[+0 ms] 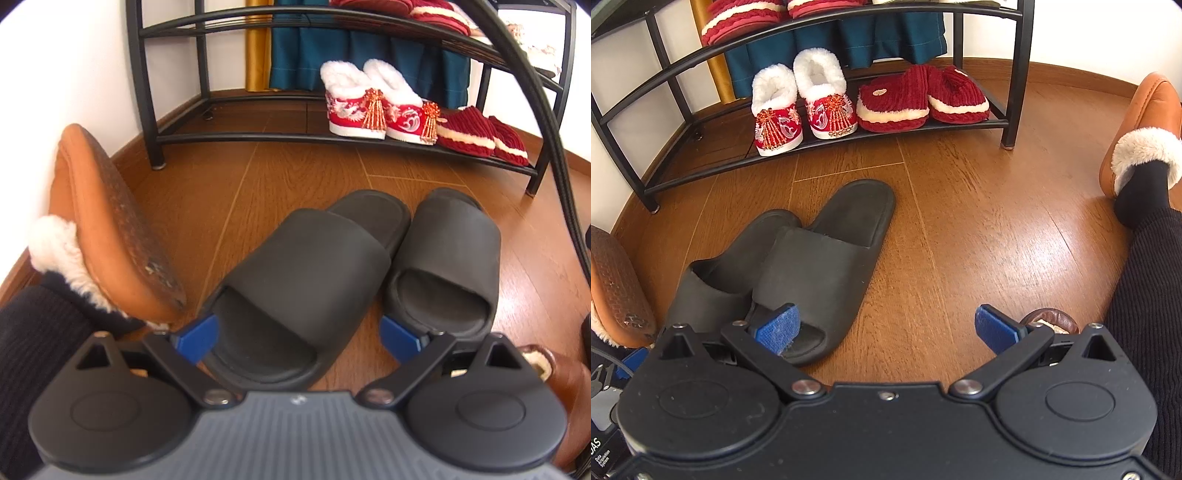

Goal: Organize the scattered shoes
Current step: 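Position the right tool above the heels of both black slides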

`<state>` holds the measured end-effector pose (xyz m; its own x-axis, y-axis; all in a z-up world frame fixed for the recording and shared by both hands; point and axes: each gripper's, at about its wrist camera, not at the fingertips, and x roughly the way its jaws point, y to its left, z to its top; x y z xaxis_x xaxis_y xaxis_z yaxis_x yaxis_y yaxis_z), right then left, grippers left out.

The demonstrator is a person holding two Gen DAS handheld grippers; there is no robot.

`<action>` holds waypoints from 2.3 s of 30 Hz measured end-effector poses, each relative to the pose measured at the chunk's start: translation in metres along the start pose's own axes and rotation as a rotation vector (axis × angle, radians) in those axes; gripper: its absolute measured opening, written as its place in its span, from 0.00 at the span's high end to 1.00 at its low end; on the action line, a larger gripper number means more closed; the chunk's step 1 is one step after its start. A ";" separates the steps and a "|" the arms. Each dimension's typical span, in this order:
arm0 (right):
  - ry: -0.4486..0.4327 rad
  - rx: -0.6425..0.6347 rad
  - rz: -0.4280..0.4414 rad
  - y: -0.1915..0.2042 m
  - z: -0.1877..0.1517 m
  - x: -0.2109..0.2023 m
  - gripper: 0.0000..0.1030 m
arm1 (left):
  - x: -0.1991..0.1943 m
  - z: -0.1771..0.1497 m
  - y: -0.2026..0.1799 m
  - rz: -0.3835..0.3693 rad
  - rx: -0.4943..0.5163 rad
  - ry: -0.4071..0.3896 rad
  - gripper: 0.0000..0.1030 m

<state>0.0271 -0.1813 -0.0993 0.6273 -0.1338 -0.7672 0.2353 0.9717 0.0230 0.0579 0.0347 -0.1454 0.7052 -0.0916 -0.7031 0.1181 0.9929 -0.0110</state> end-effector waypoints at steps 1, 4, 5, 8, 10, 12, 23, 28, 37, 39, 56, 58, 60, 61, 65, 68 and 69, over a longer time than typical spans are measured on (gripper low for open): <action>0.000 0.000 -0.006 0.000 0.000 0.001 0.00 | 0.002 0.000 0.001 0.002 -0.006 -0.001 0.08; 0.002 0.001 -0.013 0.001 0.001 0.003 0.00 | 0.007 0.000 0.002 -0.005 -0.019 0.003 0.08; 0.002 0.001 -0.015 0.001 0.002 0.003 0.00 | 0.009 0.000 0.003 -0.007 -0.024 0.005 0.08; -0.002 -0.002 -0.024 0.002 0.003 0.003 0.00 | 0.013 0.000 0.005 -0.018 -0.035 0.004 0.09; -0.001 0.005 -0.024 0.001 0.003 0.004 0.00 | 0.015 -0.002 0.004 -0.039 -0.039 0.005 0.12; 0.004 0.006 -0.025 0.002 0.002 0.005 0.00 | 0.017 -0.003 0.004 -0.056 -0.043 0.005 0.12; 0.013 -0.001 -0.026 0.005 0.002 0.008 0.00 | 0.022 -0.005 0.007 -0.066 -0.086 -0.008 0.12; 0.017 -0.002 -0.028 0.005 0.002 0.010 0.00 | 0.027 -0.004 0.006 -0.073 -0.083 0.010 0.12; 0.019 0.003 -0.044 0.003 0.002 0.012 0.00 | 0.042 -0.002 0.004 -0.074 -0.066 0.022 0.16; 0.024 0.001 -0.045 0.004 0.002 0.013 0.00 | 0.041 -0.001 0.002 -0.081 -0.060 0.008 0.28; 0.040 -0.002 -0.040 0.004 0.000 0.019 0.00 | 0.046 0.011 -0.013 -0.113 -0.096 -0.028 0.39; 0.037 0.007 -0.046 0.001 0.001 0.018 0.00 | 0.049 0.015 -0.019 -0.126 -0.097 -0.029 0.42; 0.033 0.015 -0.050 -0.002 0.002 0.018 0.00 | 0.052 0.018 -0.025 -0.151 -0.088 -0.025 0.45; 0.032 0.018 -0.051 -0.003 0.002 0.018 0.00 | 0.052 0.019 -0.028 -0.160 -0.080 -0.024 0.46; 0.029 0.030 -0.054 -0.008 0.003 0.019 0.00 | 0.055 0.021 -0.044 -0.181 -0.051 -0.020 0.48; 0.031 0.043 -0.053 -0.013 0.004 0.020 0.00 | 0.058 0.024 -0.059 -0.198 -0.033 -0.012 0.48; 0.030 0.047 -0.054 -0.015 0.004 0.020 0.00 | 0.058 0.024 -0.064 -0.204 -0.027 -0.010 0.48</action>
<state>0.0388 -0.1992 -0.1124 0.5900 -0.1791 -0.7873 0.3031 0.9529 0.0104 0.1086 -0.0361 -0.1684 0.6754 -0.2915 -0.6773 0.2401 0.9554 -0.1718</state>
